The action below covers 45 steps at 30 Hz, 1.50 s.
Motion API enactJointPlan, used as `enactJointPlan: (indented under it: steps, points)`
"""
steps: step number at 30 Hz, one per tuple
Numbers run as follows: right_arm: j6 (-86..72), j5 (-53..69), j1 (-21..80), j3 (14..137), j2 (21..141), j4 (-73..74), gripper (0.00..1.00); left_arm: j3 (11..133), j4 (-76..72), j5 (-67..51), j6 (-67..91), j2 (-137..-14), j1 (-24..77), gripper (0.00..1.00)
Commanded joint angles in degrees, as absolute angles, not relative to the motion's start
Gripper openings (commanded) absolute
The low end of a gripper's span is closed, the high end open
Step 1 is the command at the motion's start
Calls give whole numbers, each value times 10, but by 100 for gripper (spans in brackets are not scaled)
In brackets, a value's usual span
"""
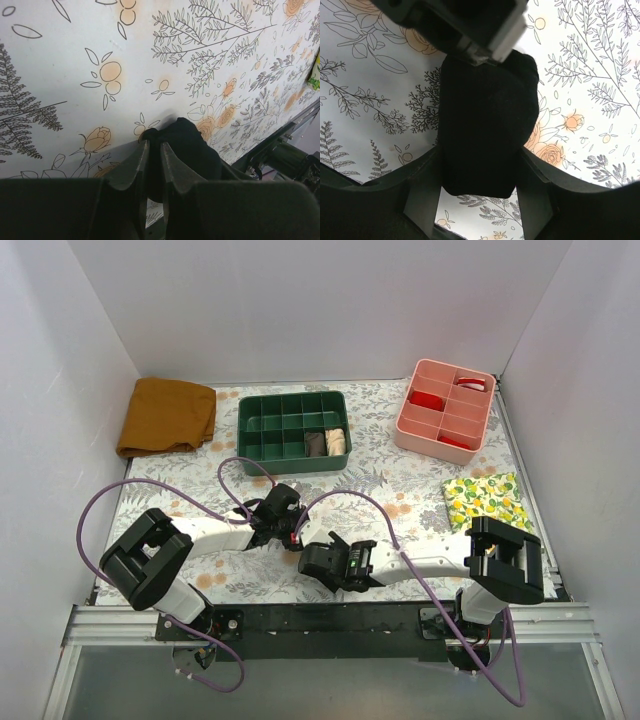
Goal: Roll the underwear
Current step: Roll the underwear to the center of the board.
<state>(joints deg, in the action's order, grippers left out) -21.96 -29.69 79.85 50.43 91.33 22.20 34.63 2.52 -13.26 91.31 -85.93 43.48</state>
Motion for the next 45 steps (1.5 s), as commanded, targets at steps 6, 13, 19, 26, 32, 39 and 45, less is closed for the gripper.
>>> enactJointPlan:
  steps: [6, 13, 19, 26, 32, 39, 45]
  points:
    - [-275, -261, 811, 463, 1005, 246, 44, 333, 111, -97, 893, -881, 444, 4]
    - [-297, -117, 802, 399, 1000, 145, 34, 331, 120, -87, 898, -871, 437, 13]
    - [-295, -35, 790, 388, 1043, 110, 11, 331, 135, -82, 895, -848, 408, 35]
    - [-302, -8, 753, 363, 1041, 91, 1, 328, 174, -74, 881, -775, 339, 56]
    - [-319, -48, 736, 348, 973, 94, 1, 344, 215, -57, 863, -714, 285, 67]
    - [-323, -106, 722, 373, 883, 138, 1, 367, 245, -40, 864, -679, 276, 67]
    - [-311, -120, 699, 395, 843, 170, 1, 372, 262, -18, 874, -639, 272, 68]
